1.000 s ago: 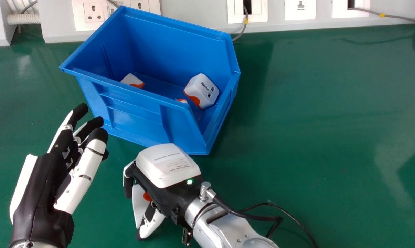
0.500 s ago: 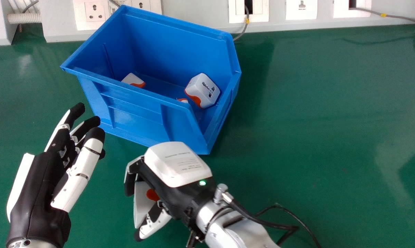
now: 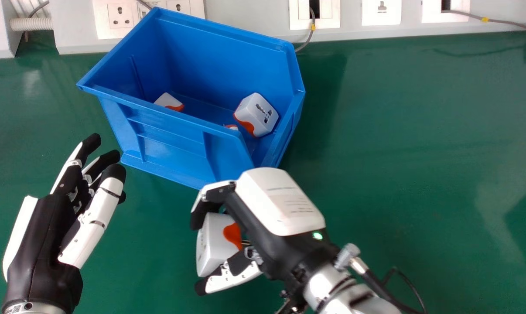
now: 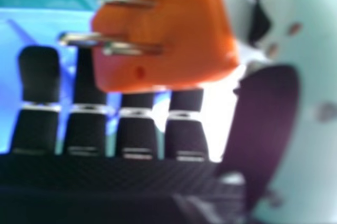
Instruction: Pick all objects and put in blue box
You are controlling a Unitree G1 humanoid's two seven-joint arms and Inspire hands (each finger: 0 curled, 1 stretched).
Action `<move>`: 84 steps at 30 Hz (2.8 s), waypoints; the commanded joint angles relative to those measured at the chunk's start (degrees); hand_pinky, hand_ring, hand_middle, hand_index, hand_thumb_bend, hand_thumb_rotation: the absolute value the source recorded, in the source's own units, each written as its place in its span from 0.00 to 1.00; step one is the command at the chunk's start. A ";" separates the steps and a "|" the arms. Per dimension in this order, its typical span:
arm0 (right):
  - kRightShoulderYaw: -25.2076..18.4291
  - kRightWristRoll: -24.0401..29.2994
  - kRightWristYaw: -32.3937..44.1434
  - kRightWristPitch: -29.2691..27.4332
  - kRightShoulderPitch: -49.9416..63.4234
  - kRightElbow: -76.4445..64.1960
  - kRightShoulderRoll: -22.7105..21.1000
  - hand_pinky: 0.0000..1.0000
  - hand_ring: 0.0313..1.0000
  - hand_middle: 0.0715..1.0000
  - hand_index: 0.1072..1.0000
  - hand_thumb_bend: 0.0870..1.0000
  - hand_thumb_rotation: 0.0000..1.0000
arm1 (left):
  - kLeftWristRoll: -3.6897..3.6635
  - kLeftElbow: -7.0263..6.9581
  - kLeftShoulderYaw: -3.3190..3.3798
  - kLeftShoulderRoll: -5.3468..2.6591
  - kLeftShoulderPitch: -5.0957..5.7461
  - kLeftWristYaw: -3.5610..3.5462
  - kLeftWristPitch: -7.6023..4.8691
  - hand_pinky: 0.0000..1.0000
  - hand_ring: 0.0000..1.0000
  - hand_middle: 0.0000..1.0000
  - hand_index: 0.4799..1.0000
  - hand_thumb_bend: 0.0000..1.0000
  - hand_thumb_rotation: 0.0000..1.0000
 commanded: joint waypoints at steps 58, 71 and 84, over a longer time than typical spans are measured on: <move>-13.65 -2.28 -12.88 -7.52 -50.76 47.75 -2.33 0.31 0.40 0.49 0.49 0.44 0.00 | 0.07 4.74 0.02 1.67 -2.23 0.05 -5.29 0.81 0.88 0.89 0.87 0.37 0.60; -5.76 -4.09 -18.51 -11.63 -62.26 66.38 0.02 0.32 0.42 0.50 0.46 0.44 0.00 | -0.08 4.47 -0.11 1.40 -1.53 -0.07 -5.72 0.80 0.88 0.89 0.87 0.37 0.60; -0.91 -4.51 -20.58 -14.83 -69.84 79.58 4.55 0.33 0.43 0.50 0.42 0.45 0.00 | 0.29 3.20 -0.99 0.71 -0.03 0.42 -6.36 0.80 0.88 0.89 0.87 0.37 0.60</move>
